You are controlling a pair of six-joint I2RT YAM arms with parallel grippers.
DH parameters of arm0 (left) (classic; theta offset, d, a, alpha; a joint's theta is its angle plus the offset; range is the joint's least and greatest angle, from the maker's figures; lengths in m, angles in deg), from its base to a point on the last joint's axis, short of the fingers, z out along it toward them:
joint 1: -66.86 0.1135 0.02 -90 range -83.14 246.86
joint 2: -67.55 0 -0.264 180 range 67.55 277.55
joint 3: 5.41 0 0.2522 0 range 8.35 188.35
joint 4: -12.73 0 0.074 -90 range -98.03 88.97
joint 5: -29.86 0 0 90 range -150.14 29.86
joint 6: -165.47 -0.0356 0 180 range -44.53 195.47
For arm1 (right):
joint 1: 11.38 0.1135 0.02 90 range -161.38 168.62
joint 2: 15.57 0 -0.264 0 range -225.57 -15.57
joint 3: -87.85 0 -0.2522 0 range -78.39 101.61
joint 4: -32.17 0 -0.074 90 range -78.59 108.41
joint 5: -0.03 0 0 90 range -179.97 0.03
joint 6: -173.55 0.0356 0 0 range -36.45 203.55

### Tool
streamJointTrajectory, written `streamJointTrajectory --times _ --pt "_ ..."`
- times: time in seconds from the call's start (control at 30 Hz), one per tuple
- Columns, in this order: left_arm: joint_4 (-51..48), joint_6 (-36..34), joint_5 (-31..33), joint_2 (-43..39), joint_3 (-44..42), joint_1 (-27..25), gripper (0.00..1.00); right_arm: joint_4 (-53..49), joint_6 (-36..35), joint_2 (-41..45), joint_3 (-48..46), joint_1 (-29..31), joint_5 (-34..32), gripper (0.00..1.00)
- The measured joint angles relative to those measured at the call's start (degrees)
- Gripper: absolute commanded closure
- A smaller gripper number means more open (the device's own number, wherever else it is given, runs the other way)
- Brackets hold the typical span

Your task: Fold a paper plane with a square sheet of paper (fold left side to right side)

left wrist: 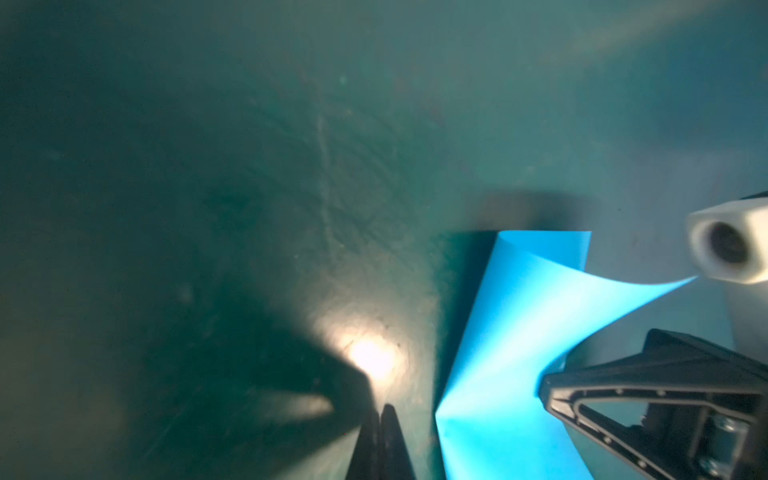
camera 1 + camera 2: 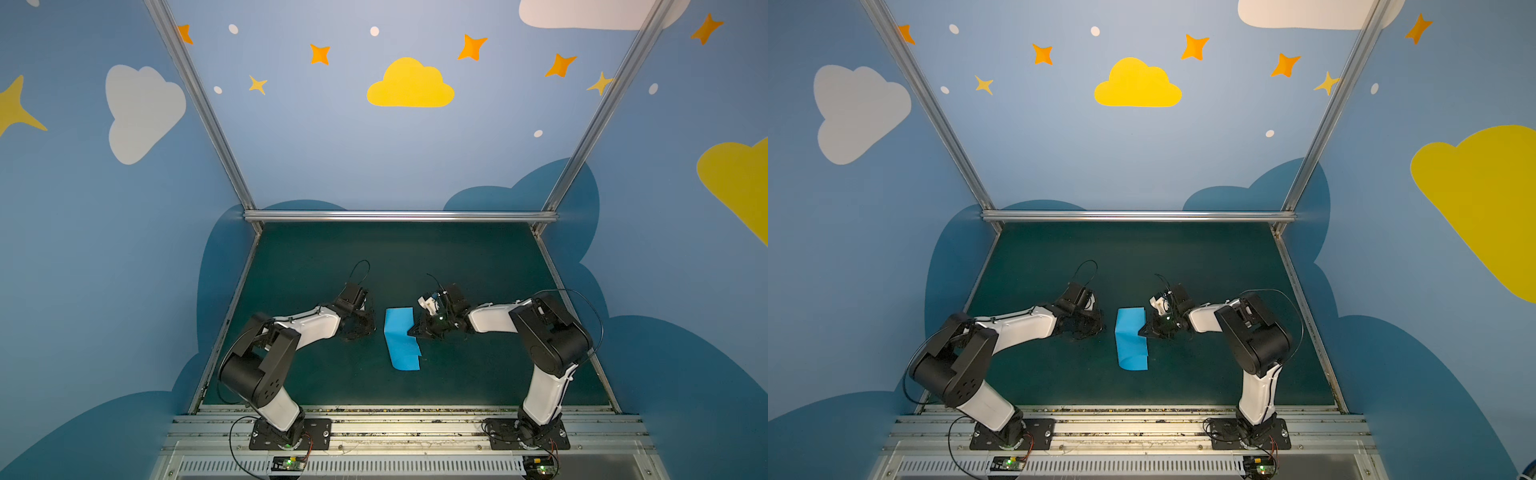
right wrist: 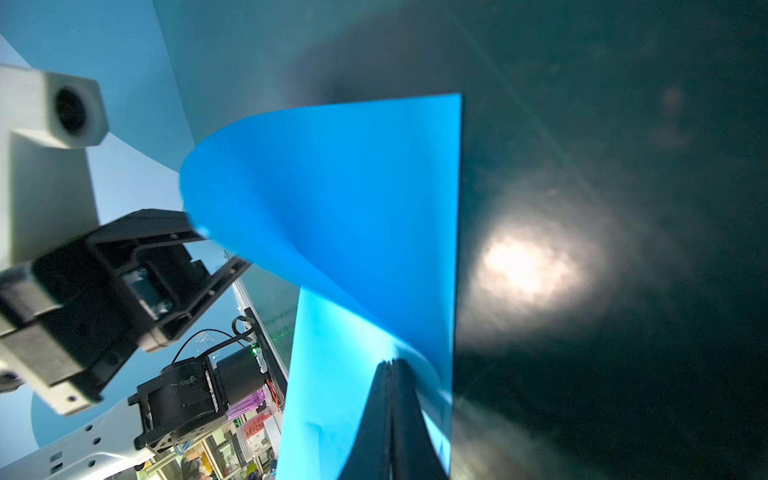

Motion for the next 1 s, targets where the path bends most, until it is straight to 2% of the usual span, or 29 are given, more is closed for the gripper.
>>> streamJointTrajectory --times 0.2,0.43,0.63,0.87,1.0 --pt "-0.42 -0.83 -1.95 -1.33 4.42 -2.69 0.96 0.02 0.0 -0.17 0.07 -0.13 0.33 1.0" --pt "1.57 -1.84 -3.21 6.36 9.94 -4.81 0.96 -0.02 -0.02 -0.31 0.2 -0.2 0.52 1.0" --pt "2.01 -2.05 -2.27 11.43 9.97 -2.93 0.96 -0.07 -0.2 -0.35 0.22 -0.2 0.55 1.0" --pt "5.09 -1.99 -1.79 10.88 8.11 1.14 0.96 0.04 -0.22 -0.46 0.22 -0.22 0.7 1.0" --pt "5.09 -1.92 -1.29 7.98 5.2 2.43 0.96 0.07 -0.22 -0.48 0.22 -0.22 0.72 1.0"
